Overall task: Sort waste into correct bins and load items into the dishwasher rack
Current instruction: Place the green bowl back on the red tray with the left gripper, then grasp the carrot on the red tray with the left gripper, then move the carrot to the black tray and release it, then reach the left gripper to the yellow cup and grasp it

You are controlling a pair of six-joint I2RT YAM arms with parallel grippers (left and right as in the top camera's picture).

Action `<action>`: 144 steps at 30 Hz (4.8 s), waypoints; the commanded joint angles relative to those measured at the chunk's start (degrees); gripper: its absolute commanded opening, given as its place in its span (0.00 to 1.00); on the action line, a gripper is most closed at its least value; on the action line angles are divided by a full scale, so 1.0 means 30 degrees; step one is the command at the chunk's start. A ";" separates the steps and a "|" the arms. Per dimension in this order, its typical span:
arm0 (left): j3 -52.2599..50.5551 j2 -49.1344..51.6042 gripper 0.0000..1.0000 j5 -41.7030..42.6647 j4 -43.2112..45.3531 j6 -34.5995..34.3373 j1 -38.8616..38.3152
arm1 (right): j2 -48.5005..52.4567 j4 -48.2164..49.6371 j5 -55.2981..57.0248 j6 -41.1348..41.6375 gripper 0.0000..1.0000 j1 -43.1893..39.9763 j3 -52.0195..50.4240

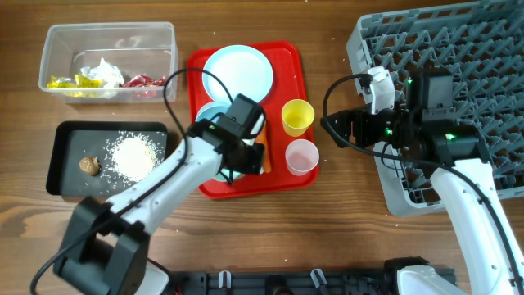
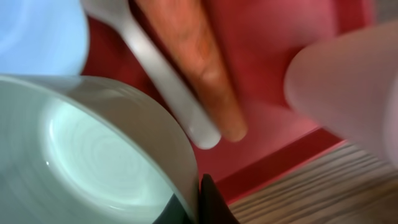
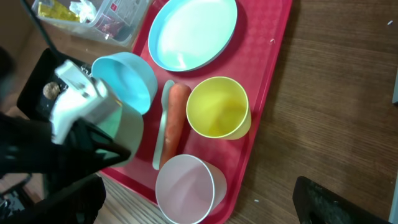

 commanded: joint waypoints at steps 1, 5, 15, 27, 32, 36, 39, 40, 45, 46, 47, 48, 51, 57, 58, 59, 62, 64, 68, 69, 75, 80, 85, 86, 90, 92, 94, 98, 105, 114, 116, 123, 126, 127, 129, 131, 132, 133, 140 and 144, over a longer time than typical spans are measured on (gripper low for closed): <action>0.0095 0.1552 0.04 -0.0954 -0.0517 -0.0117 -0.0459 | 0.0160 0.0044 0.0189 0.0095 0.99 -0.0044 0.0335; 0.0109 0.2004 0.04 -0.0947 -0.0714 -0.0182 -0.0459 | 0.0160 0.0087 0.0197 0.0095 0.99 -0.0044 0.0335; 0.3796 0.1785 0.75 -0.1246 -0.3002 -0.0153 -0.0437 | 0.0160 0.0189 0.0189 0.0109 0.99 -0.0044 0.0335; 0.4932 0.6215 0.56 -0.3024 0.2055 -0.4874 -0.0401 | 0.0160 0.0044 0.0197 0.0087 0.99 -0.0044 0.0335; 0.4925 0.6470 0.50 -0.3133 0.2142 -0.5042 -0.0401 | 0.0160 0.0051 0.0197 0.0095 0.99 -0.0044 0.0335; 0.4925 0.6710 0.53 -0.2929 0.2244 -0.4889 -0.0401 | 0.0160 -0.0036 0.0189 0.0102 0.99 -0.0044 0.0335; 0.4925 0.6805 0.41 -0.2783 0.2419 -0.4473 -0.0408 | 0.0160 -0.0087 0.0189 0.0102 1.00 -0.0044 0.0335; 0.4925 0.6849 0.41 -0.2798 0.2419 -0.4371 -0.0401 | 0.0160 -0.0102 0.0189 0.0131 0.99 -0.0044 0.0335; 0.4925 0.7337 0.36 -0.2790 0.2914 -0.3395 0.0051 | 0.0160 -0.0546 0.0189 0.0095 0.99 -0.0044 0.0335; 0.4925 0.7351 0.31 -0.2783 0.2914 -0.3359 0.0066 | 0.0160 -0.0539 0.0189 0.0095 0.99 -0.0044 0.0335; 0.4925 0.7388 0.30 -0.2776 0.2914 -0.3315 0.0066 | 0.0160 -0.0517 0.0189 0.0087 0.99 -0.0044 0.0335; 0.4925 0.7446 0.26 -0.2324 0.3024 -0.2725 0.0066 | 0.0160 -0.0525 0.0189 0.0102 1.00 -0.0044 0.0335; 0.4932 0.7453 0.08 -0.2076 0.3126 -0.2368 0.0066 | 0.0160 -0.0576 0.0189 0.0095 1.00 -0.0044 0.0335; 0.6834 0.5005 0.04 -0.2076 -0.0707 -0.2375 0.0189 | 0.0160 -0.0532 0.0204 0.0080 1.00 -0.0044 0.0335; 0.7227 0.4401 0.04 -0.2084 -0.1530 -0.2368 0.0313 | 0.0160 -0.0532 0.0277 0.0087 0.99 -0.0044 0.0335; 0.7643 0.3337 0.04 -0.2084 -0.2594 -0.2375 0.0612 | 0.0160 -0.0532 0.0335 0.0087 1.00 -0.0044 0.0335; 0.7737 0.0787 0.04 -0.2091 -0.4481 -0.2368 0.2091 | 0.0160 -0.0532 0.0342 0.0080 0.99 -0.0044 0.0335; 0.7737 -0.0532 0.04 -0.2827 -0.5858 -0.2375 0.3730 | 0.0160 -0.0510 0.0342 0.0073 0.99 -0.0044 0.0335; 0.7410 -0.1115 0.04 -0.5442 -0.9384 -0.2375 0.8728 | 0.0160 -0.0488 0.0335 0.0080 0.99 -0.0044 0.0335; 0.6819 -0.1100 0.04 -0.5923 -0.9464 -0.2382 1.0214 | 0.0160 -0.0488 0.0342 0.0080 1.00 -0.0044 0.0335; 0.1348 -0.0882 0.04 -0.4080 -0.4124 -0.3541 1.8418 | 0.0160 -0.0466 0.0335 0.0087 0.99 -0.0044 0.0335; -0.1945 -0.0765 0.04 -0.0641 0.1122 -0.3519 2.1573 | 0.0160 -0.0466 0.0328 0.0138 1.00 -0.0044 0.0335; -0.2521 -0.0685 0.36 -0.0619 0.2907 -0.3592 2.1551 | 0.0160 -0.0525 0.0328 0.0138 0.99 -0.0044 0.0335; -0.2521 -0.0685 0.38 -0.0627 0.2900 -0.3592 2.1551 | 0.0160 -0.0532 0.0328 0.0146 1.00 -0.0044 0.0335; -0.2521 -0.0692 0.43 0.0612 0.2994 -0.3599 2.1551 | 0.0160 -0.0539 0.0328 0.0146 1.00 -0.0044 0.0335; -0.2448 -0.0714 0.50 0.1530 0.3045 -0.3592 2.1551 | 0.0160 -0.0546 0.0328 0.0146 1.00 -0.0044 0.0335; -0.2302 -0.0925 0.55 0.1902 0.2783 -0.3570 2.1551 | 0.0160 -0.0532 0.0328 0.0146 1.00 -0.0044 0.0335; -0.1122 -0.3643 0.59 0.4226 0.0889 -0.1355 2.1041 | 0.0160 -0.0430 0.0335 0.0073 0.99 -0.0044 0.0335; -0.1020 -0.7985 0.75 0.5100 0.0612 -0.0364 1.1482 | 0.0160 0.0699 0.0328 0.0787 0.99 -0.0036 0.0335; -0.1020 -0.5544 0.85 0.1683 0.1851 -0.0444 0.4612 | 0.5326 0.5238 0.2011 0.4656 0.86 0.0933 0.0335; -0.1020 -0.5333 0.85 0.1690 0.2200 -0.0444 0.4597 | 0.6776 0.5566 0.1982 0.5260 0.80 0.0998 0.0335; 0.0656 0.0481 0.83 0.2900 1.0819 -0.0991 0.4386 | 0.2127 0.4444 0.2980 0.5370 0.87 0.0153 0.0357; 0.4422 0.5173 0.83 0.3184 0.9632 0.0175 0.3155 | -0.1064 0.2164 0.4809 0.4962 0.91 -0.0758 0.0357; 0.4889 0.5705 0.83 0.2987 0.9551 0.0160 0.2907 | -0.1603 0.1727 0.5093 0.4707 0.91 -0.0925 0.0357; 0.5144 0.6047 0.83 0.2841 0.9916 0.0146 0.2506 | -0.2412 0.0882 0.5894 0.4546 0.92 -0.1180 0.0357; 0.5144 0.6047 0.77 0.2776 1.0134 0.0138 0.2164 | -0.2514 0.0379 0.6426 0.4364 0.92 -0.1224 0.0357; 0.5144 0.6047 0.75 0.2776 1.0112 0.0146 0.2040 | -0.2339 0.0313 0.6426 0.4182 0.92 -0.1224 0.0350; 0.5144 0.6084 0.75 0.2776 1.0098 0.0146 0.1851 | -0.2149 0.0313 0.6419 0.4146 0.92 -0.1224 0.0350; 0.5136 0.6098 0.71 0.2718 0.8765 0.0131 0.1399 | -0.1049 0.0182 0.6411 0.4087 0.93 -0.1224 0.0350; 0.5129 0.6098 0.66 0.2557 0.7650 0.0138 0.1115 | -0.0750 0.0182 0.6411 0.4087 0.93 -0.1224 0.0350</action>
